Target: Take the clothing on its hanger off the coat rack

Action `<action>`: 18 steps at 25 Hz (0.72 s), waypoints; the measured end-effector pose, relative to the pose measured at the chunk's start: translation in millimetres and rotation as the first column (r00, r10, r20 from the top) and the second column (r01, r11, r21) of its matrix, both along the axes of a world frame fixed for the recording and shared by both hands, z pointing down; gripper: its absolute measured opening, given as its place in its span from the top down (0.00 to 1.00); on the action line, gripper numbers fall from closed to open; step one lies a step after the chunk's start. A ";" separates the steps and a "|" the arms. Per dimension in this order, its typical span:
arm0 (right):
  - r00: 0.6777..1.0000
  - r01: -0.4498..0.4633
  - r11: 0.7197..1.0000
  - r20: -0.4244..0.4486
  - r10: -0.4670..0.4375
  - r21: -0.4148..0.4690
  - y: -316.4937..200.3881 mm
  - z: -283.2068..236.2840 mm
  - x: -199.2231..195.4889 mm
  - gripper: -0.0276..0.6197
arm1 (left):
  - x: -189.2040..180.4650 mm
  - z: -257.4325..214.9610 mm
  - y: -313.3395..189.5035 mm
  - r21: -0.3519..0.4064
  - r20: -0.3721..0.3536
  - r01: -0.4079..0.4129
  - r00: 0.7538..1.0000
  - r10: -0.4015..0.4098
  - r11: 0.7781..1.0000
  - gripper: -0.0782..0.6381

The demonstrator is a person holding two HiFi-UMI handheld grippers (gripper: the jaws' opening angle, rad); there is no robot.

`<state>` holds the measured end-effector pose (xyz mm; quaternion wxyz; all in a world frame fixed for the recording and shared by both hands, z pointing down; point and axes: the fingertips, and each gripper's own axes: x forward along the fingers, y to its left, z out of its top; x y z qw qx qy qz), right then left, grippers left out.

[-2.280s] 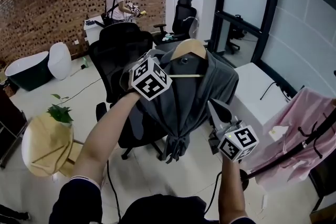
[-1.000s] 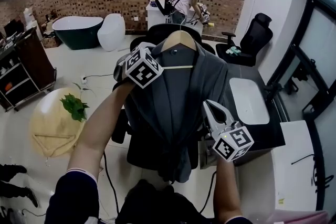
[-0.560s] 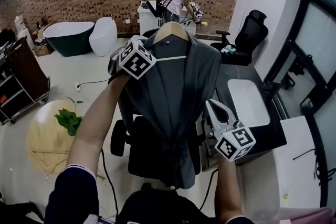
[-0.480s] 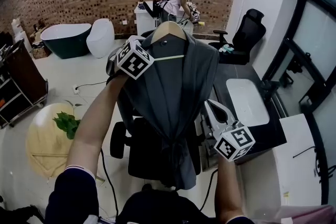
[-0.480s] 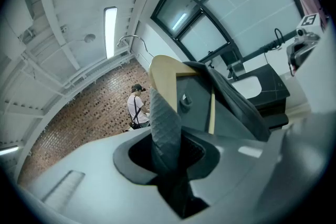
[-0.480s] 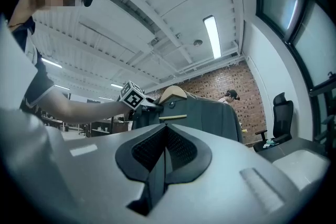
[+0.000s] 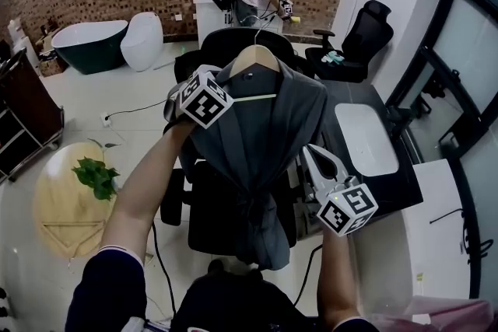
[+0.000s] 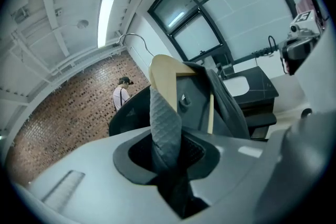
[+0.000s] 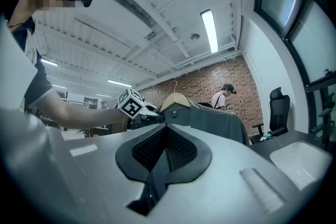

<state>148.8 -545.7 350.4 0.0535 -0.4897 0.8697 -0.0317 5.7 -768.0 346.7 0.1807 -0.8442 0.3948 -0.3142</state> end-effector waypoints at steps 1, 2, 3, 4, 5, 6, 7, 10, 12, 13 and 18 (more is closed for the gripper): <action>1.000 -0.001 1.000 0.000 0.001 -0.008 0.6 3.3 0.0 0.95 | 0.4 12.1 2.3 -0.019 -0.002 -0.002 1.000 0.002 1.000 0.78; 1.000 -0.004 1.000 0.000 0.004 -0.017 1.3 6.7 0.8 0.95 | 1.4 24.9 5.0 -0.039 -0.004 -0.005 1.000 0.005 0.999 0.78; 1.000 -0.007 1.000 0.000 0.007 -0.028 2.2 10.6 2.2 0.95 | 2.9 38.5 8.2 -0.060 -0.005 -0.009 1.000 0.009 0.998 0.78; 1.000 -0.010 0.999 -0.001 0.010 -0.039 3.1 14.6 3.8 0.95 | 4.8 53.0 12.1 -0.082 -0.007 -0.016 1.000 0.016 0.996 0.78; 1.000 -0.013 0.999 -0.002 0.013 -0.050 3.9 18.8 5.3 0.95 | 7.1 68.1 16.2 -0.105 -0.007 -0.026 1.000 0.025 0.994 0.78; 1.000 -0.015 0.998 -0.003 0.015 -0.061 4.8 23.2 6.6 0.95 | 9.4 83.7 20.4 -0.129 -0.005 -0.037 0.999 0.036 0.991 0.78; 1.000 -0.018 0.997 -0.004 0.018 -0.073 6.2 27.9 7.8 0.95 | 11.7 99.7 24.6 -0.153 -0.004 -0.046 0.999 0.046 0.987 0.79; 1.000 -0.025 0.993 -0.005 0.025 -0.117 11.6 43.9 11.4 0.95 | 18.7 145.9 36.9 -0.227 -0.015 -0.058 0.998 0.056 0.972 0.80; 1.000 -0.025 0.989 -0.004 0.025 -0.144 13.5 55.8 12.7 0.95 | 23.8 172.5 44.4 -0.268 -0.033 -0.064 0.998 0.057 0.961 0.81; 1.000 -0.025 0.987 -0.004 0.024 -0.158 13.9 62.0 13.4 0.95 | 27.2 185.4 48.3 -0.286 -0.041 -0.070 0.997 0.061 0.956 0.82; 1.000 -0.027 0.974 -0.002 0.027 -0.227 19.4 93.2 20.0 0.95 | 40.9 254.9 64.9 -0.387 -0.065 -0.064 0.997 0.042 0.920 0.84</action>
